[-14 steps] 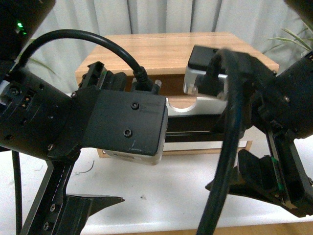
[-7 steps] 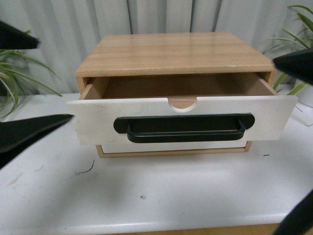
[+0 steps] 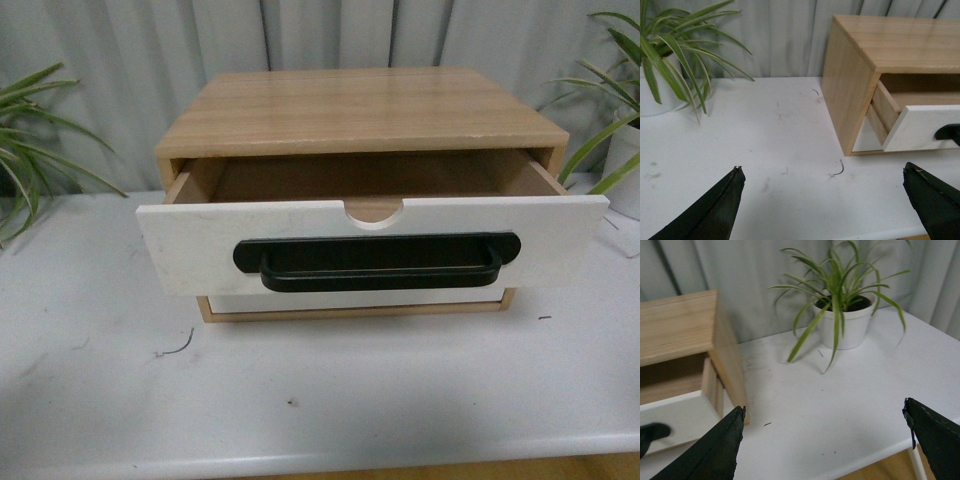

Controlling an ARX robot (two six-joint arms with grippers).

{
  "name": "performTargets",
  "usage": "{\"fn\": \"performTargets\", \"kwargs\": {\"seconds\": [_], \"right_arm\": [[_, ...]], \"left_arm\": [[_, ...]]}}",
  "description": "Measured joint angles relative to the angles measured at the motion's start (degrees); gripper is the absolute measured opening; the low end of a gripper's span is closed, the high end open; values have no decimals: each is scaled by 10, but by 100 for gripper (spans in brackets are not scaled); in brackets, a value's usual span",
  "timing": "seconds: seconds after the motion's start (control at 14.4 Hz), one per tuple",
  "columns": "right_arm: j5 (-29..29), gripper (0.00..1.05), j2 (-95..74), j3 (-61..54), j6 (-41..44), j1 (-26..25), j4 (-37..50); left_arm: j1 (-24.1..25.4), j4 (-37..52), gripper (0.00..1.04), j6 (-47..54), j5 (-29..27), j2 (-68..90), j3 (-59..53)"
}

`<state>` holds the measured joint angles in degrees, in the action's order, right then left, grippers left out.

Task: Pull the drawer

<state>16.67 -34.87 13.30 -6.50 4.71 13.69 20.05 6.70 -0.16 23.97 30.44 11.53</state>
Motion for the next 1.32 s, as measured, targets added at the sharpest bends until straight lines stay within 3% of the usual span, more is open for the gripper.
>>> {"fn": "performTargets", "kwargs": {"seconds": [0.28, 0.35, 0.49, 0.83, 0.9, 0.97, 1.32], "right_arm": [[0, 98, -4, 0, -14, -2, 1], [-61, 91, -1, -20, 0, -25, 70], [-162, 65, 36, -60, 45, -50, 100], [-167, 5, 110, -95, 61, -47, 63], [-166, 2, 124, -100, 64, -47, 52], [-166, 2, 135, -105, 64, -47, 44], [-166, 2, 199, -126, 64, -47, 14]], "left_arm": [[-2, 2, 98, -19, 3, -1, 0], [-16, 85, 91, -12, -32, -7, -22], [-65, 125, 66, -9, -100, -56, -63], [-133, 78, 6, -9, -172, -130, -87], [-182, 66, 2, -8, -224, -145, -91], [-206, 60, 2, -6, -229, -156, -93], [-200, 33, 2, -5, -240, -205, -109]]}}
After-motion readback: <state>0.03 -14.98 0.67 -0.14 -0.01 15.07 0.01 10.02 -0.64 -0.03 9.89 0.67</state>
